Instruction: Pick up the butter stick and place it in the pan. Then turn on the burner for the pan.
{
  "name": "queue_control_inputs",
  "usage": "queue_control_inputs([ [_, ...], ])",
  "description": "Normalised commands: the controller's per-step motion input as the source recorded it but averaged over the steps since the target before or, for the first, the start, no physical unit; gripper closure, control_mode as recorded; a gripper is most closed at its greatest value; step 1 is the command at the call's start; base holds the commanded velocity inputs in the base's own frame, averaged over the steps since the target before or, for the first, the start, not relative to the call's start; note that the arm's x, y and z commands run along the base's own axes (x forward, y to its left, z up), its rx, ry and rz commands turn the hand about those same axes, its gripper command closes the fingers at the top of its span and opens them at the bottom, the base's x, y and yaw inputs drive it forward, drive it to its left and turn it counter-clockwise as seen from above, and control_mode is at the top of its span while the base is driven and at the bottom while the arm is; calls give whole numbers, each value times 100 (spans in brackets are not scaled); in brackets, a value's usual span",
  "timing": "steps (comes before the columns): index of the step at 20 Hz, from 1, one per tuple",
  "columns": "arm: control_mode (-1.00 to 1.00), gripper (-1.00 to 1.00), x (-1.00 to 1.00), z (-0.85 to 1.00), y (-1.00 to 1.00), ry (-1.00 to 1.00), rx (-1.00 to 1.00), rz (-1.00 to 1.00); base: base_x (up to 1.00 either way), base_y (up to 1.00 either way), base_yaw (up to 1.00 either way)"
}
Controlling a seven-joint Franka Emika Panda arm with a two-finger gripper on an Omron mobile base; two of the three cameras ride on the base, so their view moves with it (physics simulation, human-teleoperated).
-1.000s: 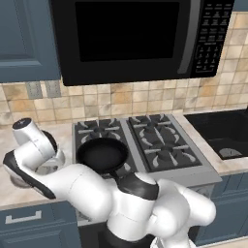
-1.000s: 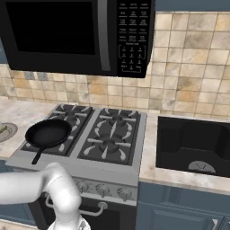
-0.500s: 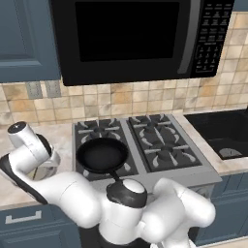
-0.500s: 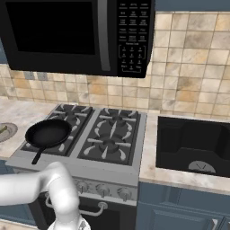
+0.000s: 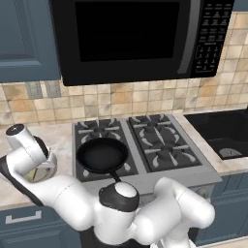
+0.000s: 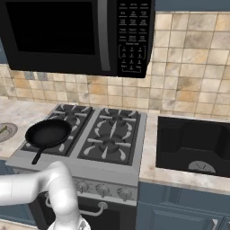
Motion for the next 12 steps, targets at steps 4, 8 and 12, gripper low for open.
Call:
queue_control_inputs([
  [4,-100,-100,13,-18,6,0,1,3,0,0,0],
  [8,-100,-100,15,-16,5,0,1,3,0,0,0],
  [12,-100,-100,17,-16,7,0,0,2,0,0,0],
])
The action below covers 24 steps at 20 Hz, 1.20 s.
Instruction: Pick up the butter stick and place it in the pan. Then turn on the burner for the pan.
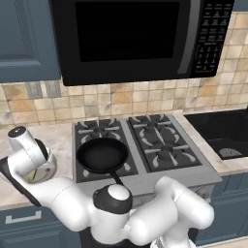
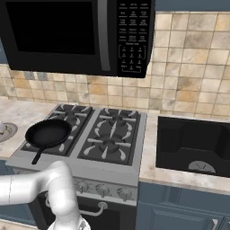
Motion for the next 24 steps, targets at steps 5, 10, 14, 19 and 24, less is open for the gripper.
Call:
queue_control_inputs([
  [5,-100,-100,16,-18,9,0,0,2,0,0,0],
  [10,-100,-100,17,-13,12,0,1,1,0,0,0],
  [14,-100,-100,16,-8,17,0,3,0,0,0,0],
  [19,-100,-100,13,-7,15,0,3,0,0,0,0],
  [24,-100,-100,7,-11,13,0,1,0,0,0,0],
])
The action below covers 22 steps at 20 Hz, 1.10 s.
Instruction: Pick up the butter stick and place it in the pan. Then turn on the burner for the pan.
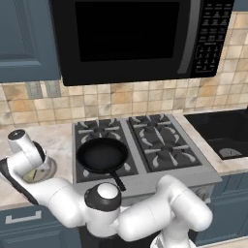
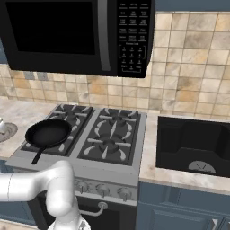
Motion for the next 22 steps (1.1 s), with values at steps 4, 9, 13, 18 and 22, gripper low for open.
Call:
queue_control_inputs([
  [4,-100,-100,0,-18,9,0,0,0,0,0,0],
  [9,-100,100,0,-24,12,1,0,0,0,0,0],
  [13,-100,100,0,-11,7,2,0,2,0,0,0],
  [18,-100,100,-2,6,-3,0,3,-1,0,0,0],
  [22,-100,100,-16,47,-24,0,1,-3,0,0,0],
])
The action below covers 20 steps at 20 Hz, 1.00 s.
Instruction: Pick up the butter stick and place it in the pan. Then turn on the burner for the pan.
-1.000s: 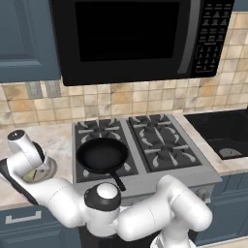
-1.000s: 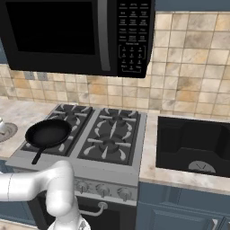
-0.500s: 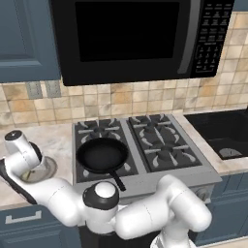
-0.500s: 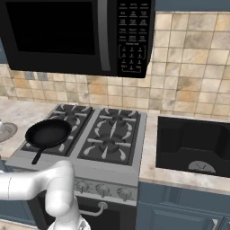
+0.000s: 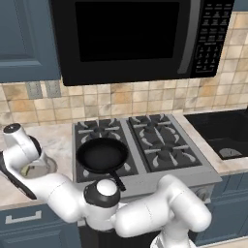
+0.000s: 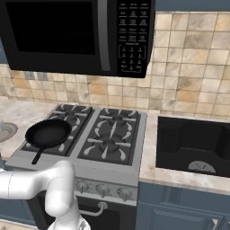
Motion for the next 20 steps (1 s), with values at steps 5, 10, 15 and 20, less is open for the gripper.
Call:
queue_control_inputs([
  [5,-100,100,-23,67,-42,0,0,-5,0,0,0],
  [10,-100,100,-41,43,-59,-4,0,-6,0,0,0],
  [15,-100,100,-59,16,-76,-12,0,-9,0,0,0],
  [20,-100,100,-66,7,-82,-16,0,-9,0,0,0],
])
